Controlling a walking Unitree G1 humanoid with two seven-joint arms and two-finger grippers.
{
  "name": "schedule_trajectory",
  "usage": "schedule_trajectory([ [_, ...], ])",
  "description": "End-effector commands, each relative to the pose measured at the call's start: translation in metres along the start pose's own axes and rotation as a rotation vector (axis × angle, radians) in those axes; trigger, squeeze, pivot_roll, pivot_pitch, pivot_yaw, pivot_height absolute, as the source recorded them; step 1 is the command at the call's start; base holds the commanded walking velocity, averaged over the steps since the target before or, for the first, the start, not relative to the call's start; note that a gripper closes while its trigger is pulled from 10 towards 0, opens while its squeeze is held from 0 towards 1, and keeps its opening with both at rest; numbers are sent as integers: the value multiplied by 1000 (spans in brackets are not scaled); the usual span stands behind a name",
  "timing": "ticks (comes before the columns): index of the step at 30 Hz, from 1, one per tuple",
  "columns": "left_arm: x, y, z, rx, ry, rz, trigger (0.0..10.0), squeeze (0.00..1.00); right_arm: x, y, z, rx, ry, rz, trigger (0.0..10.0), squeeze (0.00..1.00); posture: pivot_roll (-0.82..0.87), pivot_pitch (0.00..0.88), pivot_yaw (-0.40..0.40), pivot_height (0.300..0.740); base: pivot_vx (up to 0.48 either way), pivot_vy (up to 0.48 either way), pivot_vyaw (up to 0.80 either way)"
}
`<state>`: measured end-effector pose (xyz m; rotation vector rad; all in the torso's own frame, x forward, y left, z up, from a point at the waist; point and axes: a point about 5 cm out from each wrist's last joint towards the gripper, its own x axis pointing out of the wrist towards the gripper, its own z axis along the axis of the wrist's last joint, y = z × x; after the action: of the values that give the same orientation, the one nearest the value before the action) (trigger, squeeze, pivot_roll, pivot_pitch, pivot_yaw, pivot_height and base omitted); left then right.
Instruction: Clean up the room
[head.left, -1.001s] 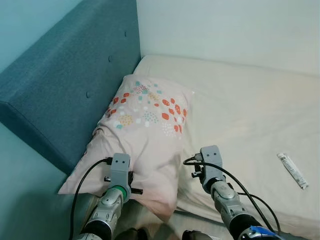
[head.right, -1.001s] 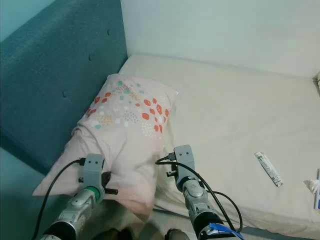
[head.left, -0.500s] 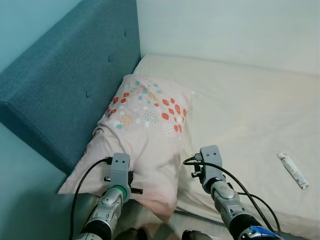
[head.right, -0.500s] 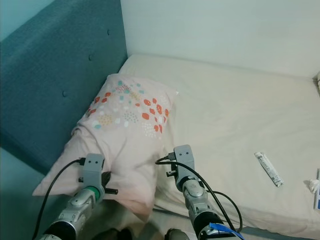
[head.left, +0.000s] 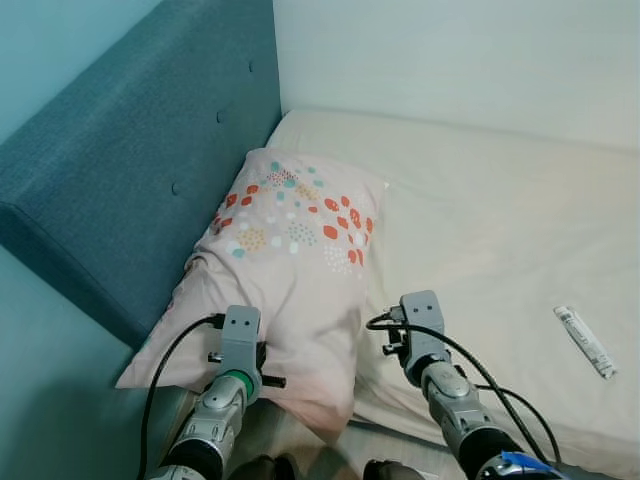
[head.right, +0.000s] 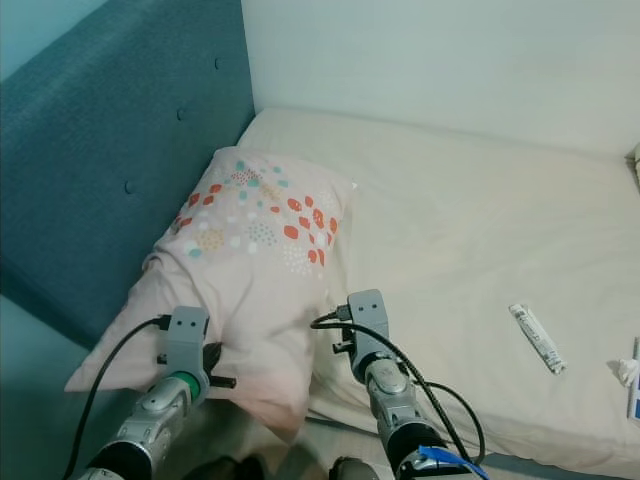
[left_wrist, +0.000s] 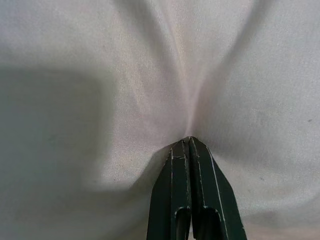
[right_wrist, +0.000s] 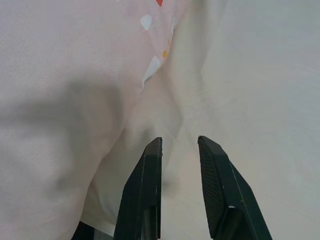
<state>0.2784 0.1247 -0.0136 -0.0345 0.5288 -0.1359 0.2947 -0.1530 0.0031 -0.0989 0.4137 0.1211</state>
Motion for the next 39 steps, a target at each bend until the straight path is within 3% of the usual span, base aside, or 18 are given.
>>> schedule_trajectory([
  [1, -2, 3, -8, -10, 37, 8, 10000, 0, -1, 1, -3, 11, 20, 4, 10000, 0, 72, 89, 72, 740, 0, 0, 0],
  [39, -3, 1, -13, -5, 54, -21, 10000, 0, -3, 2, -5, 31, 1, 1, 10000, 0, 69, 62, 76, 740, 0, 0, 0],
])
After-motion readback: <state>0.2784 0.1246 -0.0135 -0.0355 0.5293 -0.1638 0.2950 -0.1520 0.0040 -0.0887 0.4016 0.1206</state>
